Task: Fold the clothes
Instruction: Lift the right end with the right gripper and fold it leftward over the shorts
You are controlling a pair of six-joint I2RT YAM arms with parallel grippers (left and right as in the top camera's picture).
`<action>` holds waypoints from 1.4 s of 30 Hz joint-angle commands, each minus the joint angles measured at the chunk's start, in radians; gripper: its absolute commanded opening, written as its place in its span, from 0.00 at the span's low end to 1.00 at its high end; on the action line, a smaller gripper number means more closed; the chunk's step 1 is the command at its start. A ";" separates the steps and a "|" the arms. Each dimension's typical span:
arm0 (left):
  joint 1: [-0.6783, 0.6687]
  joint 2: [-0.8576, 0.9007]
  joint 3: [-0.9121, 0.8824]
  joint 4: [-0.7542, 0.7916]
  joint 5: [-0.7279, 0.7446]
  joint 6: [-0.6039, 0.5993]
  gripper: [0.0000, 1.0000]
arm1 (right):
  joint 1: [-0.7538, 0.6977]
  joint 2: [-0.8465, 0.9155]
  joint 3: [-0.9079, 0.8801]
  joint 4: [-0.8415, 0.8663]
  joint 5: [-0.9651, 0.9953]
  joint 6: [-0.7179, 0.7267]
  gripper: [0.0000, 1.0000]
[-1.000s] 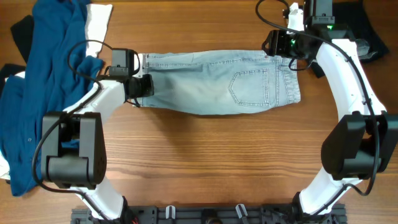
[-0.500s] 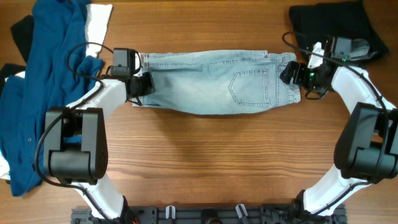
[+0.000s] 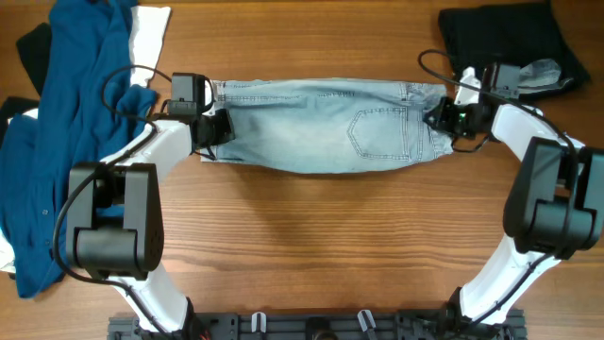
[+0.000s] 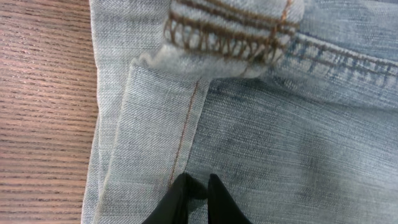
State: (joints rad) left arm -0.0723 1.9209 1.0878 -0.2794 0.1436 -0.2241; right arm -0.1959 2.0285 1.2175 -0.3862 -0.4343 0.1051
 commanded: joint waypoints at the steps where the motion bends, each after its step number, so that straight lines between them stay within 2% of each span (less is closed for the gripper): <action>1: 0.011 0.050 -0.007 0.000 -0.044 -0.019 0.13 | -0.018 0.051 0.007 -0.050 -0.009 0.031 0.04; 6: 0.009 0.049 -0.007 -0.001 -0.006 -0.016 0.11 | -0.047 -0.060 0.277 -0.348 -0.040 -0.035 0.04; 8: -0.031 0.049 -0.007 -0.002 -0.003 -0.020 0.10 | 0.007 -0.085 0.433 -0.516 -0.046 -0.056 0.05; 11: -0.077 0.049 -0.007 0.000 -0.003 -0.047 0.09 | 0.093 -0.086 0.546 -0.608 -0.047 -0.076 0.04; 16: -0.105 0.043 -0.006 -0.003 0.002 -0.050 0.11 | 0.282 -0.086 0.597 -0.604 -0.047 -0.049 0.04; 20: -0.097 -0.067 0.000 -0.066 0.000 -0.050 0.12 | 0.354 -0.086 0.600 -0.554 -0.035 0.012 0.04; 26: -0.020 -0.333 0.006 -0.183 -0.006 -0.050 0.27 | 0.170 -0.088 0.737 -0.734 -0.032 -0.064 0.04; 28: -0.014 -0.362 0.006 -0.185 -0.006 -0.036 0.35 | 0.119 -0.088 0.763 -0.771 -0.034 -0.111 0.04; 34: -0.015 -0.354 0.006 -0.190 -0.003 -0.023 0.36 | 0.024 -0.089 0.780 -0.863 -0.031 -0.188 0.04; 37: -0.015 -0.346 0.006 -0.188 -0.025 -0.019 0.36 | 0.118 -0.088 0.787 -0.855 -0.034 -0.166 0.04; 40: -0.014 -0.308 0.005 -0.189 -0.053 -0.019 0.34 | 0.281 -0.084 0.784 -0.767 -0.013 -0.058 0.04; 42: -0.014 -0.290 0.005 -0.190 -0.052 -0.019 0.37 | 0.378 -0.054 0.784 -0.731 0.012 -0.007 0.04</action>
State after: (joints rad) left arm -0.0887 1.5990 1.0924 -0.4686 0.1116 -0.2642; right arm 0.0879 1.9682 1.9697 -1.1473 -0.4175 0.0120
